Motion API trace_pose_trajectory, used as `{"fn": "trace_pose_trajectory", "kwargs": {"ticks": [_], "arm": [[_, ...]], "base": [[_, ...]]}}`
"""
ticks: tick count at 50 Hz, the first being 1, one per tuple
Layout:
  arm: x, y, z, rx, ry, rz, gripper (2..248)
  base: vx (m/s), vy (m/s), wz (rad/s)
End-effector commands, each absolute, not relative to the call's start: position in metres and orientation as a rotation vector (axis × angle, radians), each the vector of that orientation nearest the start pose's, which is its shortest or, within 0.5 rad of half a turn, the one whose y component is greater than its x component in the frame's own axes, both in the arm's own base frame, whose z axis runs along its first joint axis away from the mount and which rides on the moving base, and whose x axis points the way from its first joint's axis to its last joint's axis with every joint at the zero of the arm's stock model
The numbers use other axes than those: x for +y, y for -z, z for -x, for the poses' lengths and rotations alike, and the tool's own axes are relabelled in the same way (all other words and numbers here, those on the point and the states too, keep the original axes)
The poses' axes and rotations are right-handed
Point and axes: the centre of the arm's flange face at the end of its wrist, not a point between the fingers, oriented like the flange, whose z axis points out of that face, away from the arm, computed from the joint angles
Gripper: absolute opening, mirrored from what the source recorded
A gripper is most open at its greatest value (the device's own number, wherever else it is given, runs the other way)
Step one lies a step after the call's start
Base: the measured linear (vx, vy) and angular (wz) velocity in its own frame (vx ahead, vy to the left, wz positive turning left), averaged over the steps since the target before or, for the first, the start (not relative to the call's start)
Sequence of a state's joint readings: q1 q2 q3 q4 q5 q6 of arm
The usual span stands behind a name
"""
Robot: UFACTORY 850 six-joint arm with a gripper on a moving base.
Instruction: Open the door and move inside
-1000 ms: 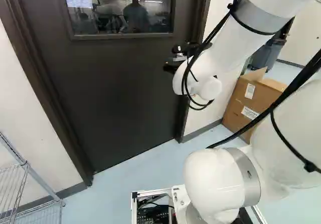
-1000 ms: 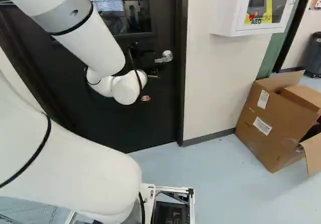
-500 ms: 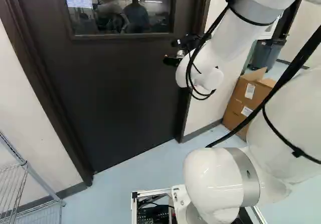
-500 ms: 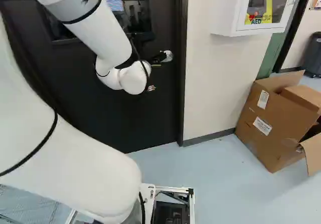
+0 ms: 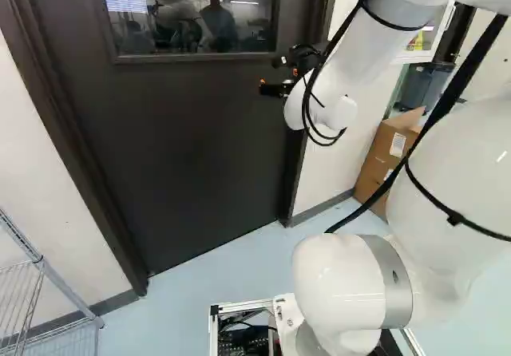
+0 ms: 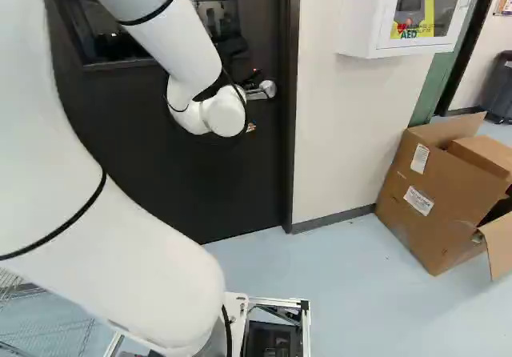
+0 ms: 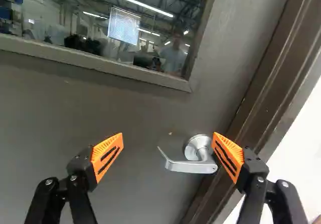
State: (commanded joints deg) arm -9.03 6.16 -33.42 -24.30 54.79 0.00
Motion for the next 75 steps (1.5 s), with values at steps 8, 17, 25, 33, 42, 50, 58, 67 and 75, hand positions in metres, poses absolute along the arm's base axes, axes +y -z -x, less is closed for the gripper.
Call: {"fn": "trace_pose_trajectory", "kwargs": {"ticks": [8, 17, 25, 33, 42, 50, 58, 67, 75], "arm": [[-0.036, -0.522, -0.440, -0.556, 2.283, 2.162, 247], [-0.034, -0.522, -0.450, -0.616, 2.273, 2.142, 247], [-0.033, -0.522, -0.457, -0.650, 2.267, 2.131, 247], [-0.033, -0.522, -0.463, -0.660, 2.264, 2.128, 247], [-0.033, -0.521, -0.470, -0.661, 2.262, 2.128, 247], [-0.034, -0.515, -0.476, -0.660, 2.245, 2.139, 247], [-0.034, -0.506, -0.480, -0.657, 2.223, 2.154, 247], [-0.034, -0.497, -0.482, -0.653, 2.198, 2.171, 247], [-0.034, -0.488, -0.485, -0.650, 2.175, 2.186, 247]], "base": [[0.000, 0.000, 0.000], [0.000, 0.000, 0.000], [0.000, 0.000, 0.000], [0.000, 0.000, 0.000], [0.000, 0.000, 0.000], [0.000, 0.000, 0.000], [0.000, 0.000, 0.000], [0.000, 0.000, 0.000], [0.000, 0.000, 0.000]]}}
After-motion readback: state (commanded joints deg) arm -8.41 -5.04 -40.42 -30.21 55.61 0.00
